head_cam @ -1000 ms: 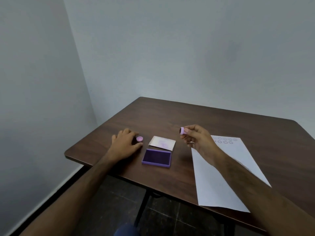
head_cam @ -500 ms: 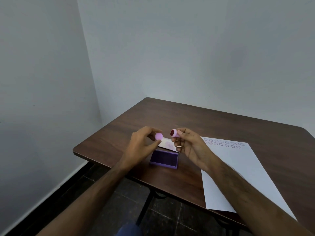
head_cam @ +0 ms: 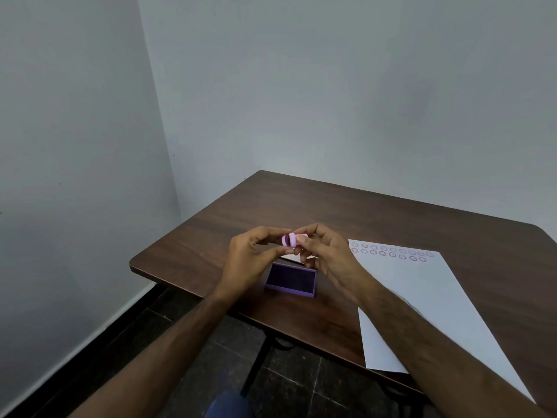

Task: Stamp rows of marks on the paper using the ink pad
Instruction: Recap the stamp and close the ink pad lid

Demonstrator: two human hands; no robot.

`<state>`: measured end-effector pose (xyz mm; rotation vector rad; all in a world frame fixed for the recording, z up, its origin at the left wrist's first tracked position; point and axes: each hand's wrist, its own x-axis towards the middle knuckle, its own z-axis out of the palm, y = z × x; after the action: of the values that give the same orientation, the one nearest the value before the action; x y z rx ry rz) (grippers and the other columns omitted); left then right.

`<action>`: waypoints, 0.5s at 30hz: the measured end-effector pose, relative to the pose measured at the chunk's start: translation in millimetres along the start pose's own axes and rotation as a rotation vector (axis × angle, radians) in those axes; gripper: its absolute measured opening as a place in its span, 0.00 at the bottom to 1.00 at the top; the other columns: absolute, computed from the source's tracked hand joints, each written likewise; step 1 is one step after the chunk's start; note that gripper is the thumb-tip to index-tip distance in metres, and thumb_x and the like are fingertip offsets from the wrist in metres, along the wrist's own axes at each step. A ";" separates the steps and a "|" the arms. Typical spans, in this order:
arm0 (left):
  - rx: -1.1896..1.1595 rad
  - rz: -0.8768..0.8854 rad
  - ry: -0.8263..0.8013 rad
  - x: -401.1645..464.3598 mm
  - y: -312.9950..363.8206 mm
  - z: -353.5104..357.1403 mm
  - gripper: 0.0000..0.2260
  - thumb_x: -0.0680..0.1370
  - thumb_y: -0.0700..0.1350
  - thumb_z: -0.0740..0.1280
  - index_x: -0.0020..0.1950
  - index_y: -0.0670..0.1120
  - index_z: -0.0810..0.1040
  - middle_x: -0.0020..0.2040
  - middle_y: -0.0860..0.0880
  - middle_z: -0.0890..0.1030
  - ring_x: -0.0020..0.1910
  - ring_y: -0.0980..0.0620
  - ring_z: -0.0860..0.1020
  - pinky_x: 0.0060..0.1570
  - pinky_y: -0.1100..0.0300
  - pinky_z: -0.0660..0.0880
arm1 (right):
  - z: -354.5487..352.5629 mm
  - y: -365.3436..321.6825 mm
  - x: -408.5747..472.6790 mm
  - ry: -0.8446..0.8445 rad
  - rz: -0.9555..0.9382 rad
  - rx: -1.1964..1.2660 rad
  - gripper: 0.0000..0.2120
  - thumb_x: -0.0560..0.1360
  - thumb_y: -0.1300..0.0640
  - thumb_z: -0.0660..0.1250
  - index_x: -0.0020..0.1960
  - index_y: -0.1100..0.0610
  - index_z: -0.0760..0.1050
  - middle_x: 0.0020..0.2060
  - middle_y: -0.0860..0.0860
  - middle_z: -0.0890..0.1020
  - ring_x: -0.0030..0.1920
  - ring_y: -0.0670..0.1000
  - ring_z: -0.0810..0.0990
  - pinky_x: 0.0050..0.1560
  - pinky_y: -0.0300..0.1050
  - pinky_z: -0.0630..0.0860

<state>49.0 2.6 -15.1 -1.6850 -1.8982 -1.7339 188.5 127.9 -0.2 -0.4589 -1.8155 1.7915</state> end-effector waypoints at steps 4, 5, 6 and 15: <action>0.048 0.051 0.023 2.0 -1.3 -3.3 0.15 0.71 0.43 0.78 0.57 0.45 0.85 0.50 0.52 0.86 0.49 0.57 0.83 0.51 0.63 0.80 | 0.4 -2.7 1.3 0.001 -0.076 -0.125 0.09 0.77 0.58 0.71 0.55 0.62 0.80 0.36 0.50 0.84 0.35 0.47 0.79 0.37 0.43 0.76; 0.064 0.066 0.026 2.3 -1.7 -4.2 0.15 0.71 0.43 0.78 0.57 0.44 0.85 0.49 0.51 0.86 0.48 0.56 0.83 0.51 0.61 0.80 | 0.3 -3.6 2.0 -0.003 -0.097 -0.162 0.09 0.77 0.58 0.72 0.55 0.61 0.80 0.36 0.50 0.84 0.35 0.48 0.79 0.37 0.42 0.77; 0.074 0.081 0.030 2.7 -2.1 -4.8 0.16 0.71 0.44 0.78 0.57 0.44 0.85 0.49 0.50 0.86 0.48 0.56 0.83 0.50 0.61 0.80 | 0.5 -4.3 2.7 -0.005 -0.115 -0.191 0.09 0.77 0.57 0.73 0.54 0.60 0.80 0.36 0.51 0.84 0.35 0.49 0.79 0.36 0.42 0.77; 0.158 0.103 0.010 9.6 -9.6 -7.7 0.16 0.71 0.44 0.78 0.57 0.43 0.84 0.50 0.49 0.86 0.48 0.57 0.83 0.50 0.63 0.80 | 9.7 -8.3 21.7 0.015 -0.107 -0.412 0.09 0.74 0.53 0.75 0.51 0.54 0.80 0.37 0.49 0.87 0.33 0.42 0.82 0.36 0.37 0.80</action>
<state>33.9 5.4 -12.3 -1.6804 -1.8544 -1.5103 166.6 132.5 11.4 -0.5144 -2.1604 1.3380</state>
